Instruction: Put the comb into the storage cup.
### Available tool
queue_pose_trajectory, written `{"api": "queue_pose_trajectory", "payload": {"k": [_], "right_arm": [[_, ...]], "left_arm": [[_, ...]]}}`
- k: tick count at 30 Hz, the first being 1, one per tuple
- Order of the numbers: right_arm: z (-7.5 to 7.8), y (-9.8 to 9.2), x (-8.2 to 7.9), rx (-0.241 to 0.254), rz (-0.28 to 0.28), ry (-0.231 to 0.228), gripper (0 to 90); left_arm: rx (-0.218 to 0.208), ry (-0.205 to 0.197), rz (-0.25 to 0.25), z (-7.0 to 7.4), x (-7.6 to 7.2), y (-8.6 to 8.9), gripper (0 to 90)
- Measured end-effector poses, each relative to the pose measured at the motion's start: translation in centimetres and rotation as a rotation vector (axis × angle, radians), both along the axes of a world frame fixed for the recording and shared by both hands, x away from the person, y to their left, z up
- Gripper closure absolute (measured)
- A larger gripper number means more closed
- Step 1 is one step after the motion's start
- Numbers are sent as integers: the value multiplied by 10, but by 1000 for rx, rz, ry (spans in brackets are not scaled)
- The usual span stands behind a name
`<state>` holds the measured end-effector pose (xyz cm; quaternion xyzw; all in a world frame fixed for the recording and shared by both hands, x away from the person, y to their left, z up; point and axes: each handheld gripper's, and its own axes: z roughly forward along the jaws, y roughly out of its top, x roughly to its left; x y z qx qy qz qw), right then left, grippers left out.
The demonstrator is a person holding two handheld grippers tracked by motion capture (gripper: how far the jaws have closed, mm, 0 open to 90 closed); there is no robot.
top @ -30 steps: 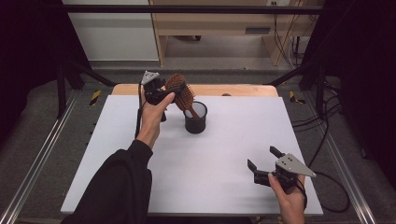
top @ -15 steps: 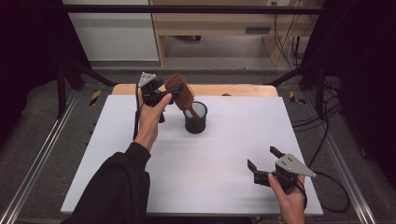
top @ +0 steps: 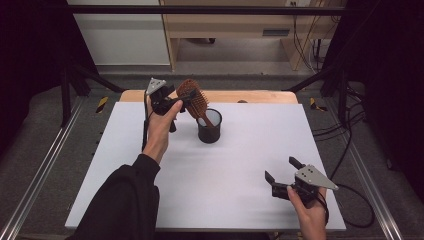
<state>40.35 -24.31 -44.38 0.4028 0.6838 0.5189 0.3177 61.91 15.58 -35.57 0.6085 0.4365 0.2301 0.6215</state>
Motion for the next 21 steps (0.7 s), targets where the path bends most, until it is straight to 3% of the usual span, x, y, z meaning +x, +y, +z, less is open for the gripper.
{"api": "queue_pose_trajectory", "payload": {"k": [10, 15, 21], "right_arm": [[0, 0, 0, 0, 0, 1, 46], [0, 0, 0, 2, 3, 0, 40], [0, -1, 0, 6, -3, -2, 39]], "left_arm": [[2, -7, 2, 1, -2, -1, 27], [31, -11, 7, 0, -6, -2, 24], [35, -12, 20, 0, -10, 1, 24]]}}
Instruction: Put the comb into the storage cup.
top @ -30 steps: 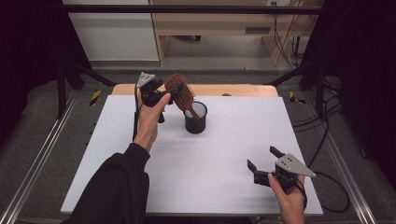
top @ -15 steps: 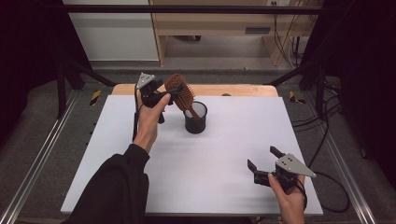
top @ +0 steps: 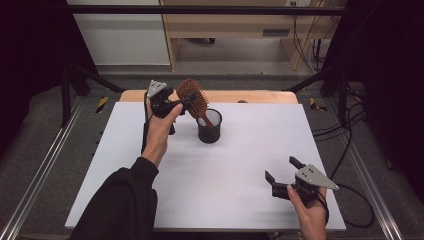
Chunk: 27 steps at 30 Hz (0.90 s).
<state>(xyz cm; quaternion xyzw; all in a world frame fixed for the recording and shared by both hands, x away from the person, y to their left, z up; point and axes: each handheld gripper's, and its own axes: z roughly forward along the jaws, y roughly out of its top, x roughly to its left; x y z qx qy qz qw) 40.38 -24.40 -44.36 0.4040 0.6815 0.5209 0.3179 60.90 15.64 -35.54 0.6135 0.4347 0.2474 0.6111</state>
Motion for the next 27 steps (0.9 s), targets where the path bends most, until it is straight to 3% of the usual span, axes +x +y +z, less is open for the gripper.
{"api": "queue_pose_trajectory", "payload": {"k": [7, 27], "right_arm": [[1, 1, -1, -1, 6, -5, 36], [0, 1, -1, -1, 13, -3, 33]], "left_arm": [[18, -30, 27, 3, -7, 5, 26], [24, -39, 17, -6, -15, 7, 23]]}}
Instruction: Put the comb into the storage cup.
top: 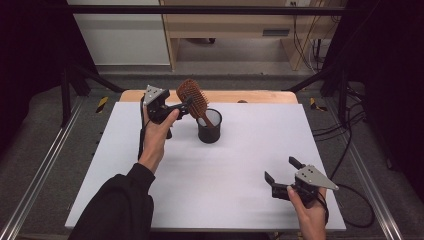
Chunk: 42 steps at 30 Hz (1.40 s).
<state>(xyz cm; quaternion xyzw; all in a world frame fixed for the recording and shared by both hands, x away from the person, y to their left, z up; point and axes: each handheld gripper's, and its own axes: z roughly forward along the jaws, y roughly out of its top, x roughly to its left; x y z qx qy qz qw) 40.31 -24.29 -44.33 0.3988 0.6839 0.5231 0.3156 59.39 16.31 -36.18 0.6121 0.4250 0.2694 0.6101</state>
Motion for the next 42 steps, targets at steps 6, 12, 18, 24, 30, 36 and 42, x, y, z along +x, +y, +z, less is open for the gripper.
{"api": "queue_pose_trajectory", "payload": {"k": [6, 12, 18, 24, 30, 36, 42], "right_arm": [[0, -1, 0, 2, 1, -1, 33], [1, -1, -1, 4, -4, -10, 29], [1, -1, -1, 3, -1, -8, 29], [1, -1, -1, 5, 0, -9, 29], [1, -1, -1, 3, 4, -10, 28], [1, -1, -1, 5, 3, -11, 28], [1, -1, -1, 4, 7, -10, 28]], "left_arm": [[-5, -5, -4, 1, -3, 0, 23], [-7, -23, -13, 5, -7, -3, 23], [-26, -28, -20, 7, -11, -3, 23], [-34, -31, -11, 7, -14, -3, 23], [-24, -31, -6, 6, -18, -2, 25], [-17, -42, -10, 6, -22, -2, 23], [-5, -53, -14, 6, -25, -3, 19]]}}
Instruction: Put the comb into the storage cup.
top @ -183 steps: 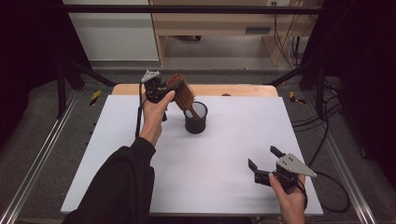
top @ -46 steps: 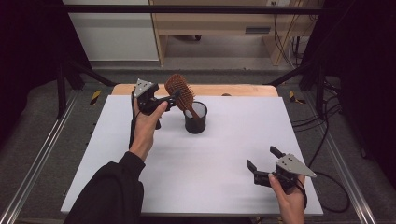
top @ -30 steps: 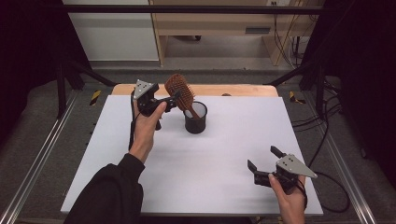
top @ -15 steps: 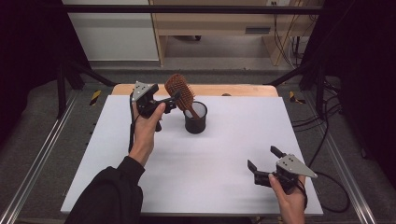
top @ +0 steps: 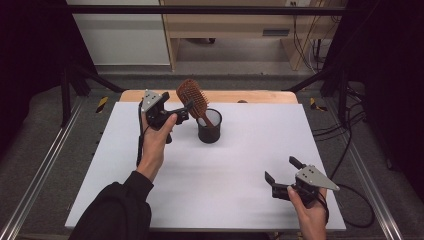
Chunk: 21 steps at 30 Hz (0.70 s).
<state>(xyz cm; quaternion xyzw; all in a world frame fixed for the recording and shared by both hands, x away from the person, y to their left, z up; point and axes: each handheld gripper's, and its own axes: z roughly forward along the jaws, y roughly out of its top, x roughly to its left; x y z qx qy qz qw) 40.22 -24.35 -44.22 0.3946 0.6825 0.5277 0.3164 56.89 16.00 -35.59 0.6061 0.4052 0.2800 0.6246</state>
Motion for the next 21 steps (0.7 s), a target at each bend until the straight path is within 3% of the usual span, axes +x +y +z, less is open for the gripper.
{"api": "queue_pose_trajectory", "payload": {"k": [21], "right_arm": [[0, 1, 0, -5, 3, 0, 28]], "left_arm": [[31, -18, -4, 1, -11, -3, 13]]}}
